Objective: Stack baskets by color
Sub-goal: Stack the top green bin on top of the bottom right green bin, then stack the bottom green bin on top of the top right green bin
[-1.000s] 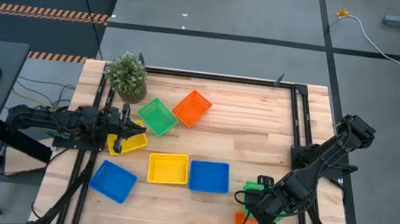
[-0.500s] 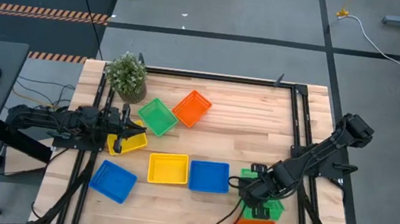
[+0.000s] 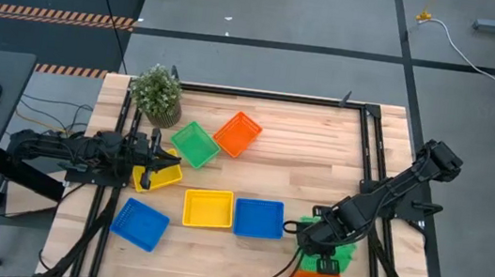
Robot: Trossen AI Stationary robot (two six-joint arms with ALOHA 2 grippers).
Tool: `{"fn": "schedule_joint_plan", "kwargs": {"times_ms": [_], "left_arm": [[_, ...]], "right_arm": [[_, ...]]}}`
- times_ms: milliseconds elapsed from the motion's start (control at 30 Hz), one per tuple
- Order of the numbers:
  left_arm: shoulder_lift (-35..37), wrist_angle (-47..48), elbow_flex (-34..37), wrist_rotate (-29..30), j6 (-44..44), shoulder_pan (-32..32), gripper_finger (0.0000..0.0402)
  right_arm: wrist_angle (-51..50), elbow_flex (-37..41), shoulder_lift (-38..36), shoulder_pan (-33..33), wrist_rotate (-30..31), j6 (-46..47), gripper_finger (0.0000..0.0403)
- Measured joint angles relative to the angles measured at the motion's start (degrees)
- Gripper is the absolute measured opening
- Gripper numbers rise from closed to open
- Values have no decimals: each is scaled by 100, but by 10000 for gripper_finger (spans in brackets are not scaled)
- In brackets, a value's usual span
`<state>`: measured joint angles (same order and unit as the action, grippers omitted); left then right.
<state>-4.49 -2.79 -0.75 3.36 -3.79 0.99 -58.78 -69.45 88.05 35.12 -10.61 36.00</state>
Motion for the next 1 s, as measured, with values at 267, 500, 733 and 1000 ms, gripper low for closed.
{"fn": "schedule_joint_plan", "kwargs": {"times_ms": [267, 500, 733, 1000], "left_arm": [[1, -1, 0, 0, -2, 0, 33], [1, -2, 0, 1, -2, 0, 38], [2, -1, 0, 1, -1, 0, 30], [2, -2, 0, 0, -2, 0, 38]], "right_arm": [[17, 0, 0, -88, 487, -189, 86], [-122, 48, -8, -188, 916, -469, 87], [-94, -118, -308, -125, 216, 380, 113], [829, 174, -374, 138, 4, 652, 179]]}}
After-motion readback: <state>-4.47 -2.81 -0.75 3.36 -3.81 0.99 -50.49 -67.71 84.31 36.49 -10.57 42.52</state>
